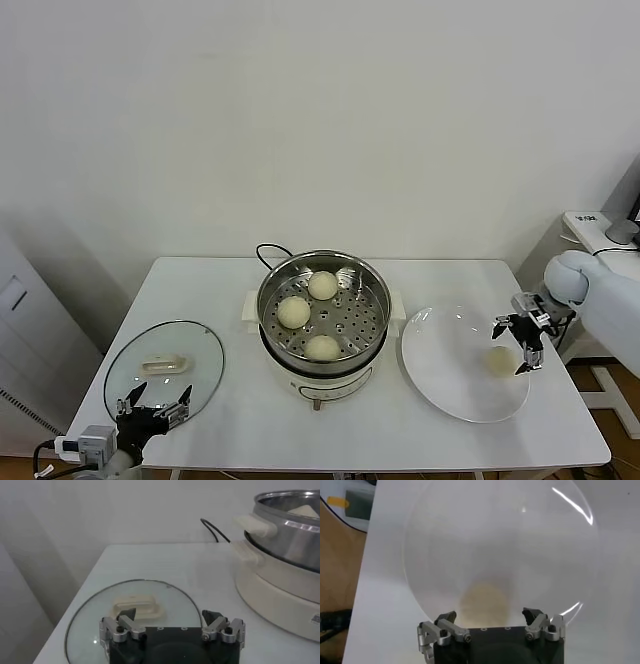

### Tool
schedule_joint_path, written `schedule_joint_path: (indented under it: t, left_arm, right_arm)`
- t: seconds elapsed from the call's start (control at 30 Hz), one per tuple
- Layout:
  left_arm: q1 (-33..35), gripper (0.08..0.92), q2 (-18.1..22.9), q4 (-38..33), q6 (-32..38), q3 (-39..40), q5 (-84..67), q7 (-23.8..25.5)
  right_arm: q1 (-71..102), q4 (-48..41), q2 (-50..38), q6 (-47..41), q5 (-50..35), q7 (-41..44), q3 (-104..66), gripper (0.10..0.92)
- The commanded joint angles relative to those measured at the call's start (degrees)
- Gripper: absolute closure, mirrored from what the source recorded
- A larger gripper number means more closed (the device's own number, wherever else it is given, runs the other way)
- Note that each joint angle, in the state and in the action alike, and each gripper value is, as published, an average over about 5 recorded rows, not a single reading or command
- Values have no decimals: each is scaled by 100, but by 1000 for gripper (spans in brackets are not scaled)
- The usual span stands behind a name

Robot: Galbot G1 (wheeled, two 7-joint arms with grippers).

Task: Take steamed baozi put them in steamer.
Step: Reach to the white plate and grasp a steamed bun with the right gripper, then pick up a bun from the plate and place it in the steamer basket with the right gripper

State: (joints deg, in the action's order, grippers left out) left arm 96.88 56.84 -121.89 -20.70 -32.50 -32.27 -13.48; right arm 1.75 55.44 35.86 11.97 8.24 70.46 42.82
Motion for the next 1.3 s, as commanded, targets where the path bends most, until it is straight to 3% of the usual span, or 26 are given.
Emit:
schedule_joint_path:
  t: [0.03, 0.2, 0.47, 0.67, 0.97, 1.3]
  left_arm:
    - [3, 177, 8, -6, 1, 5, 10, 1]
    - [24, 177, 21, -21, 3, 1, 19, 0]
    - [53, 177, 20, -36, 5, -18, 19, -2]
    - [37, 177, 28, -51, -16, -12, 22, -13]
    - [-24, 177, 31, -76, -77, 19, 38, -52]
    - [-18, 177, 66, -129, -85, 35, 58, -64]
  right_arm:
    - [322, -49, 74, -26, 245, -209, -287, 203]
    - [368, -91, 177, -40, 346, -266, -354, 254]
    - [290, 41, 142, -79, 307, -185, -333, 483]
    - [-271, 572, -257, -350, -382, 20, 242, 635]
    - [-2740, 1791, -790, -1280, -2162, 46, 2460, 652]
    - [-5248, 2834, -192, -2472, -3907, -475, 4538, 652]
